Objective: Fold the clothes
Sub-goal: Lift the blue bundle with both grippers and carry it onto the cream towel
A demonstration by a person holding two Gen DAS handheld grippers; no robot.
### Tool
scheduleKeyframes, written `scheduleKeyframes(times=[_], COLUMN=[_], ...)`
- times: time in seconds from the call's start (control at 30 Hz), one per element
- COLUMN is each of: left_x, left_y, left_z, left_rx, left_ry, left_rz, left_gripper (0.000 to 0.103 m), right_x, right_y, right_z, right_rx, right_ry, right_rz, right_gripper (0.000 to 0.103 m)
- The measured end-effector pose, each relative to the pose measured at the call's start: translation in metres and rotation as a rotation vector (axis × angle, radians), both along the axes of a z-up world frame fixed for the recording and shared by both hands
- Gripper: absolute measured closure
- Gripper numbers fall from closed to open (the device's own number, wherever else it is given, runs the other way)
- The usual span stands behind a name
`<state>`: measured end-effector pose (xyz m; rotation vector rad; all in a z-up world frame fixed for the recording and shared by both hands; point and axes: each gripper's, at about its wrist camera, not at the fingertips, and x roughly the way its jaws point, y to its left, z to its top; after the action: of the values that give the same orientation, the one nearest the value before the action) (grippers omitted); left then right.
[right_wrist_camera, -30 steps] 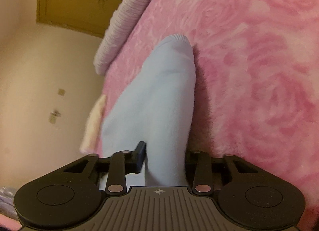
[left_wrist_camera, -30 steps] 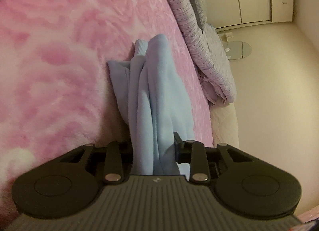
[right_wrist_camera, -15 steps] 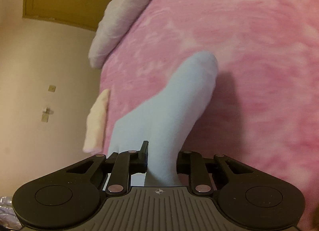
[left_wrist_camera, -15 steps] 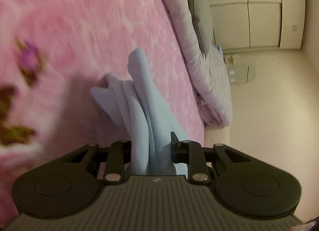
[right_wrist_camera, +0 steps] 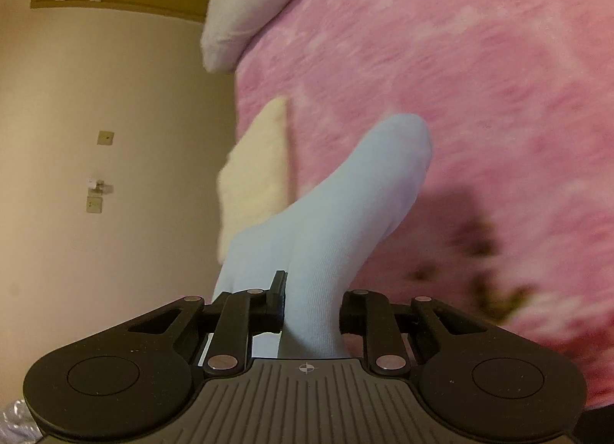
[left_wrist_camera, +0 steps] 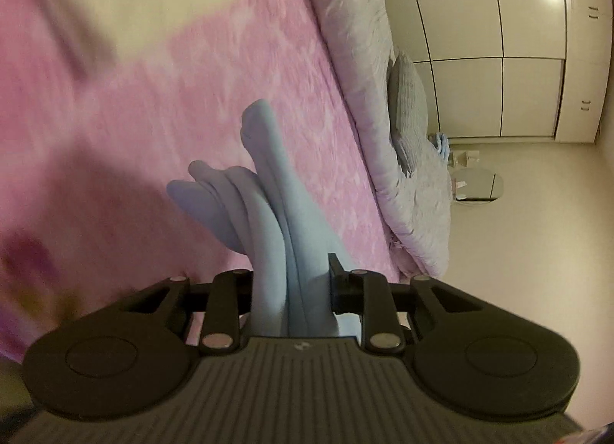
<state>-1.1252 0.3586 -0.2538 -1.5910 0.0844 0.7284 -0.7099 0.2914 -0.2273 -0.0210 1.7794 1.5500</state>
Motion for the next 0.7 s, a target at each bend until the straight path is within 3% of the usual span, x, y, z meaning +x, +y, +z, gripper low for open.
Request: scheduleKeyframes(times=[0.1,0.27,0.37,0.47,0.53,0.57,0.67,0.7], left_x=[-0.052,-0.118,-0.146,-0.173,-0.190,-0.195,-0.207,-0.209], left_y=[0.038,0.110,0.152,0.193,0.213,0.222,0.250,0.248], left_z=[0.025,0.061,0.052,0.043,0.009,-0.016,-0.091,-0.091], left_rx=[0.047,0.195,0.255,0.316,0.291,0.236,0.069,0.075], left_ry=[0.036,0.065,0.112,0.159,0.188,0.213,0.286,0.282], left_rz=[-0.012,-0.018,-0.028,-0.038,-0.048,-0.042,-0.023,-0.023], left_gripper=[0.081,0.081,0.081,0.079,0.077,0.076,0.074,0.073], right_x=[-0.052,-0.121,-0.158,-0.192,-0.211,-0.220,-0.249,-0.256], right_y=[0.034,0.109,0.153,0.194,0.219,0.229,0.258,0.260], right_z=[0.014,0.037,0.039,0.016,-0.015,-0.037,-0.111,-0.128], right_rx=[0.047,0.193,0.293,0.344,0.339,0.313,0.153,0.114], right_ry=[0.012,0.001,-0.005,-0.016,-0.036,-0.051,-0.157,-0.163], right_rz=[0.005,0.022,0.021,0.028,0.022,0.011,0.062,0.083], right_gripper=[0.083,0.083,0.083,0.082,0.082,0.076,0.060,0.058])
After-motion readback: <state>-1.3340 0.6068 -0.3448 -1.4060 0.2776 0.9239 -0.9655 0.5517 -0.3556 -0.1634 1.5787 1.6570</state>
